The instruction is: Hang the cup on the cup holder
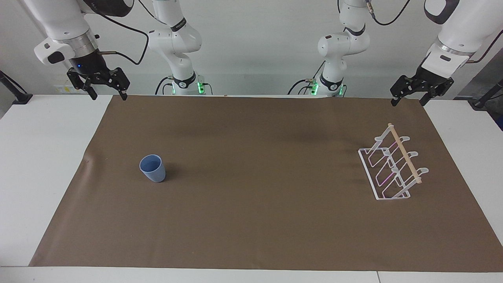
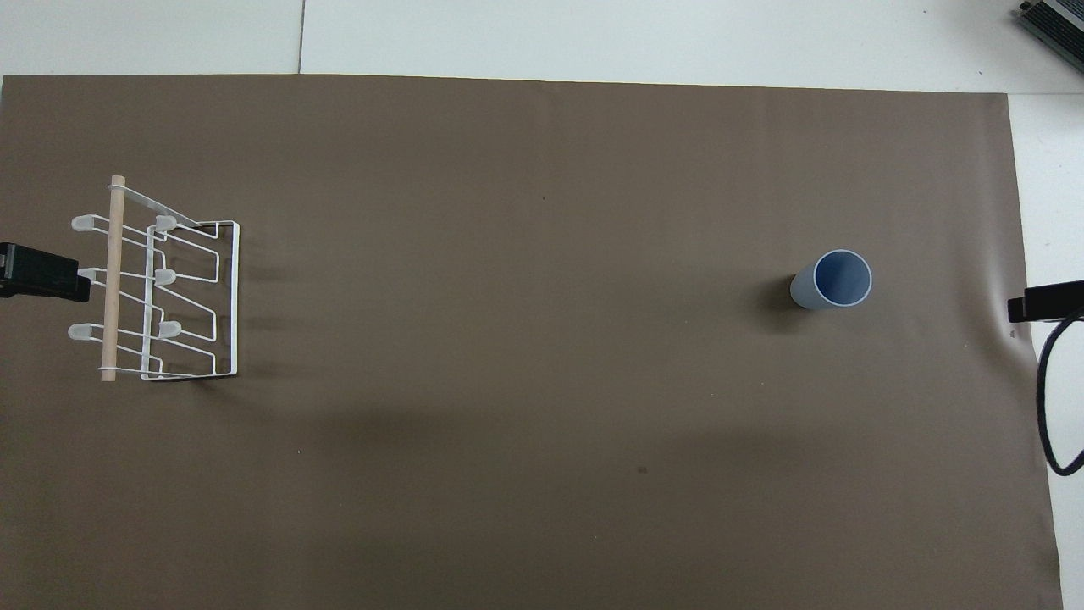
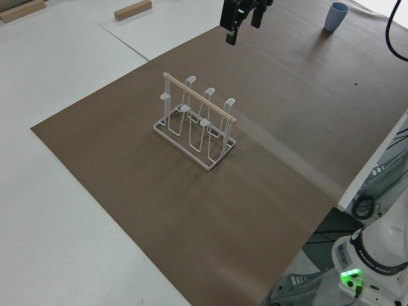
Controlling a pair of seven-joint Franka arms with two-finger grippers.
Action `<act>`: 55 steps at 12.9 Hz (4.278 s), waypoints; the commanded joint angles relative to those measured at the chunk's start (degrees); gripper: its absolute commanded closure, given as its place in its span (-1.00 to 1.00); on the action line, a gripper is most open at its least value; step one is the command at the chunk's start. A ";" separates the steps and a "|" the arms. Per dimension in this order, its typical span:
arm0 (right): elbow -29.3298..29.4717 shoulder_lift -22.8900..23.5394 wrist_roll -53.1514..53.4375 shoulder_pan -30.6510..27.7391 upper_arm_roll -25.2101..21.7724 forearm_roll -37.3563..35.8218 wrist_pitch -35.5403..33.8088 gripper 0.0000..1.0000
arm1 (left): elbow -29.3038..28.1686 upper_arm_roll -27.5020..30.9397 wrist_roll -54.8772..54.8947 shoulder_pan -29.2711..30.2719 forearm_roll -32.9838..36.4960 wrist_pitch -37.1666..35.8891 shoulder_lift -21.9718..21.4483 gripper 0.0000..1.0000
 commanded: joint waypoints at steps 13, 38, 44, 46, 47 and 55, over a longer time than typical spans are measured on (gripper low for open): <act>-13.93 7.13 -5.18 0.15 -1.41 0.07 26.97 -1.00 | -0.95 -0.83 -0.79 -0.57 -0.31 -0.28 -1.43 -1.00; -23.86 15.14 -4.21 0.68 -0.36 0.78 43.33 -1.00 | -2.10 2.25 -0.44 -6.28 -0.40 -0.01 -1.96 -1.00; -23.95 15.41 -0.97 1.29 -0.36 0.78 43.24 -1.00 | -3.15 2.16 -0.88 -6.72 -0.40 0.16 -2.40 -1.00; -23.86 15.41 0.44 1.38 0.08 0.78 43.33 -0.92 | -3.86 2.25 -0.79 -6.64 -0.40 -0.10 -2.84 -1.00; -23.78 15.41 0.53 1.47 0.51 0.78 43.50 -0.89 | -4.03 2.25 -1.14 -6.46 -0.49 0.25 -2.84 -1.00; -23.86 15.67 0.27 1.38 0.52 0.78 45.18 -0.31 | -8.43 2.16 -8.16 -6.63 -2.33 3.33 -4.86 -1.00</act>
